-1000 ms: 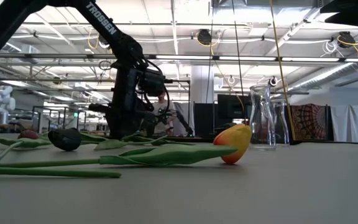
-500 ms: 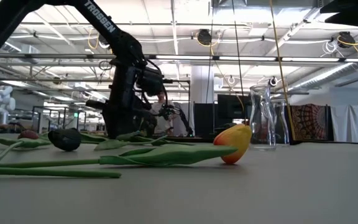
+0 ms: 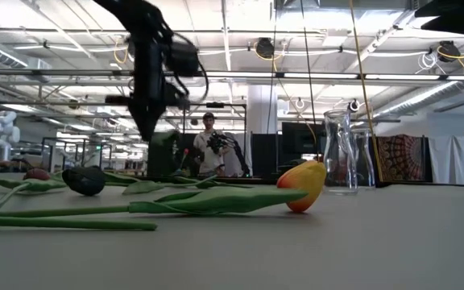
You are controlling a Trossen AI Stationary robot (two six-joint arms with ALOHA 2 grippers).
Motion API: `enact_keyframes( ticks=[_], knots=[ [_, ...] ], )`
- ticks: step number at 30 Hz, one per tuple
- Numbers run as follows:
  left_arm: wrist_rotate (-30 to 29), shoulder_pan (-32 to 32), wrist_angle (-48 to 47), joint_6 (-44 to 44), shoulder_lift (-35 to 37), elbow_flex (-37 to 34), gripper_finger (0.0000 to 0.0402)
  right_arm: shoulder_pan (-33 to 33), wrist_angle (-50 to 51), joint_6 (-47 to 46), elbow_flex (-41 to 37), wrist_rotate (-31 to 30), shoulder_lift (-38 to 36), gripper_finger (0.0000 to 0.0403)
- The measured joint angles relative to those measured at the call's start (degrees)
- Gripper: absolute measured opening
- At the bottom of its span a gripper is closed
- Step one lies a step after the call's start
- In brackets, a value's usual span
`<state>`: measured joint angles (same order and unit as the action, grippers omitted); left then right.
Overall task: Sort flowers into vase by color
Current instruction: Put the top left black tulip into the top transparent vase
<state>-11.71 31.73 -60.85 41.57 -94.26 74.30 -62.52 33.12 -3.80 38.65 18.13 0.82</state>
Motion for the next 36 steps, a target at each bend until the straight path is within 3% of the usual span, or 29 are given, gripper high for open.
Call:
enact_keyframes(
  ticks=[11,19,26,30,36],
  knots=[
    [-2.5,-0.2,2.7,-7.4,16.0,0.0,0.0002,0.0,0.0,0.0,0.0,0.0,0.0,0.0242],
    [0.1,-2.3,22.5,-18.1,23.9,0.0,0.0001,0.0,-0.5,-0.1,0.0,0.0,0.0,0.0242],
    [10.2,-6.2,40.2,-32.2,25.4,0.0,0.0001,0.0,-1.1,-0.1,0.0,0.0,0.0,0.0242],
    [11.9,-8.8,41.2,-37.7,25.3,0.0,0.0001,0.0,-2.7,-2.7,0.0,0.0,0.0,0.0242],
    [11.8,-11.8,42.3,-37.9,22.7,0.0,0.0001,0.0,-3.4,-11.8,0.0,-0.2,0.0,0.0242]
  ],
)
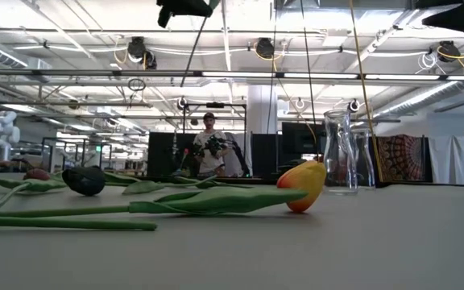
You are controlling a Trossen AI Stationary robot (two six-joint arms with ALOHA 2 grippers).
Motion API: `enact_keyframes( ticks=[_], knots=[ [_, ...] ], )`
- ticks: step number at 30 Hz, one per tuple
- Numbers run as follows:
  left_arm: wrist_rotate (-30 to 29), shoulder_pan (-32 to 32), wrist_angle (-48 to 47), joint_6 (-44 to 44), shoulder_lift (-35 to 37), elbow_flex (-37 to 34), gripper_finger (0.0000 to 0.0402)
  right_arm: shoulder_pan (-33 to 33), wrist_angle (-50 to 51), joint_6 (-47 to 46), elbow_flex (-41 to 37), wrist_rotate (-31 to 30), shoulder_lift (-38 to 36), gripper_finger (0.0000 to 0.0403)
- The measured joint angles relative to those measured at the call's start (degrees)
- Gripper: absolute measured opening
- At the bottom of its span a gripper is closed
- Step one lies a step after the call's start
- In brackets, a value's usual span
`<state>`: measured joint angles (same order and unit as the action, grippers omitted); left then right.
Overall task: Sort flowers into vase by color
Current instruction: Put the top left black tulip into the top transparent vase
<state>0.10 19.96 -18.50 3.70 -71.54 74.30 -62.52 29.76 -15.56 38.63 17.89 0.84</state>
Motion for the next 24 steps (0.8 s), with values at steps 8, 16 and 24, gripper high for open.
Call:
enact_keyframes(
  ticks=[8,16,24],
  knots=[
    [5.3,-0.6,10.0,0.3,-6.0,0.0,0.0001,0.0,0.4,1.2,0.0,0.3,2.9,0.0242],
    [10.8,-0.6,24.3,0.4,-12.7,0.0,0.0001,0.0,-8.5,1.2,0.0,2.5,6.8,0.0242],
    [13.4,-0.6,32.7,0.5,-17.5,0.0,0.0001,0.0,-16.1,-2.6,0.1,15.5,14.9,0.0242]
  ],
)
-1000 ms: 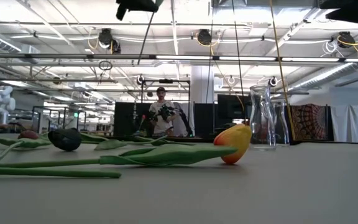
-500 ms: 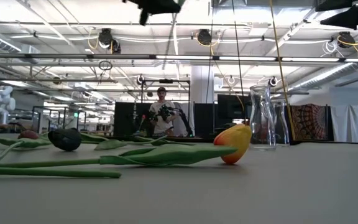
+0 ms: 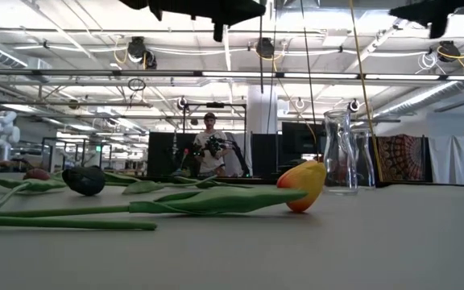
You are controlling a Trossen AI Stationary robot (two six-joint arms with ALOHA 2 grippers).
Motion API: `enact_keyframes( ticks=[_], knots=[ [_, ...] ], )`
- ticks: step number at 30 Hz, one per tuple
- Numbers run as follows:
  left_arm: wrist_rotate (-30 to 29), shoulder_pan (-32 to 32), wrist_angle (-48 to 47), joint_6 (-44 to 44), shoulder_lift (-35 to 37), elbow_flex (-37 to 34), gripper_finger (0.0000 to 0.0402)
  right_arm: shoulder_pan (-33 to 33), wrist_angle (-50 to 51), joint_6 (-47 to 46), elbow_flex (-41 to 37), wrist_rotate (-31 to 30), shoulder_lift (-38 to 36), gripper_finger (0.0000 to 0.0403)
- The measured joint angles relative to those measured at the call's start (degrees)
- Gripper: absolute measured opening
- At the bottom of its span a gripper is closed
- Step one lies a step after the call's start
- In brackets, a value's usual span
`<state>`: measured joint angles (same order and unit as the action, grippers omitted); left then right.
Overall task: Sort flowers into vase by color
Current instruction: Put the top left black tulip into the top transparent vase
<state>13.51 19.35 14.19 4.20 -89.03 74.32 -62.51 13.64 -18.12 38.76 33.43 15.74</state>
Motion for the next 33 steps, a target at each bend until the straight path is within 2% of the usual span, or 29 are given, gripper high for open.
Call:
enact_keyframes(
  ticks=[8,14,21,28,33],
  knots=[
    [0.0,-0.1,1.5,-0.1,-0.9,1.5,0.0001,0.5,-0.2,1.6,5.1,7.1,12.1,0.0242],
    [0.0,0.0,1.5,-1.6,-0.9,2.8,0.0001,4.7,-0.2,8.6,12.0,7.4,20.4,0.0242],
    [-0.3,0.2,1.2,-2.0,-0.9,2.8,0.0001,12.1,-1.1,9.6,15.8,7.1,31.3,0.0242],
    [-0.4,0.2,1.2,-2.0,-0.9,2.8,0.0001,20.2,-14.6,8.1,16.1,6.8,39.2,0.0242],
    [-0.5,0.2,1.0,-2.1,-0.9,2.8,0.0001,25.0,-22.9,6.4,16.1,3.9,42.8,0.0242]
  ],
)
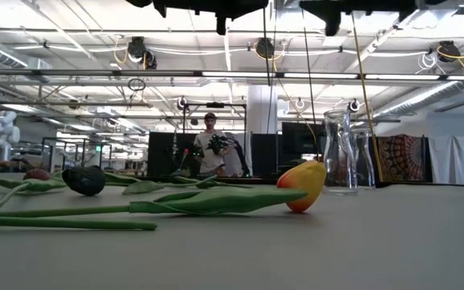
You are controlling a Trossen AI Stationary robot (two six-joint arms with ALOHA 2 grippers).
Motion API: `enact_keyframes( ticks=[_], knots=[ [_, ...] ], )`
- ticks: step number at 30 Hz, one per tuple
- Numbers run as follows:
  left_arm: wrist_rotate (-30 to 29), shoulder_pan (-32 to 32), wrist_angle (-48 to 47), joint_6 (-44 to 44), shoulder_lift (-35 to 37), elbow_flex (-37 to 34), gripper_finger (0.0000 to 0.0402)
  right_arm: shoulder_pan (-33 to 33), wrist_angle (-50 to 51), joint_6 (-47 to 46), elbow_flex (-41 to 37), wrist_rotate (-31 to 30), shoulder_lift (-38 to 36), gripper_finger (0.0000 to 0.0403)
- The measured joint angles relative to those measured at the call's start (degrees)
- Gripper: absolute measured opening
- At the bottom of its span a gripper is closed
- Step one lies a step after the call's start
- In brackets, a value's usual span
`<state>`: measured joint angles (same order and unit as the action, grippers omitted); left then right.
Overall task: Sort flowers into vase by color
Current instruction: Put the top left black tulip into the top transparent vase
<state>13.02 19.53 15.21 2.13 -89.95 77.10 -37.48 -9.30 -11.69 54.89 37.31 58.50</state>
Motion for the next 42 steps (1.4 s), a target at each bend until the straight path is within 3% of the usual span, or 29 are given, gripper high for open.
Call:
enact_keyframes(
  ticks=[14,29,42],
  knots=[
    [1.8,-1.3,0.0,0.0,-0.5,0.0,0.0001,5.4,-11.6,-6.1,0.0,-3.3,5.8,0.0242],
    [1.1,-4.4,4.2,0.4,-3.1,-0.1,0.0001,6.5,-11.5,-8.6,0.0,-4.5,5.8,0.0242],
    [1.0,-6.1,4.0,0.6,-3.0,-0.1,0.0001,13.1,-10.7,-8.1,0.0,-7.2,5.8,0.0242]
  ],
)
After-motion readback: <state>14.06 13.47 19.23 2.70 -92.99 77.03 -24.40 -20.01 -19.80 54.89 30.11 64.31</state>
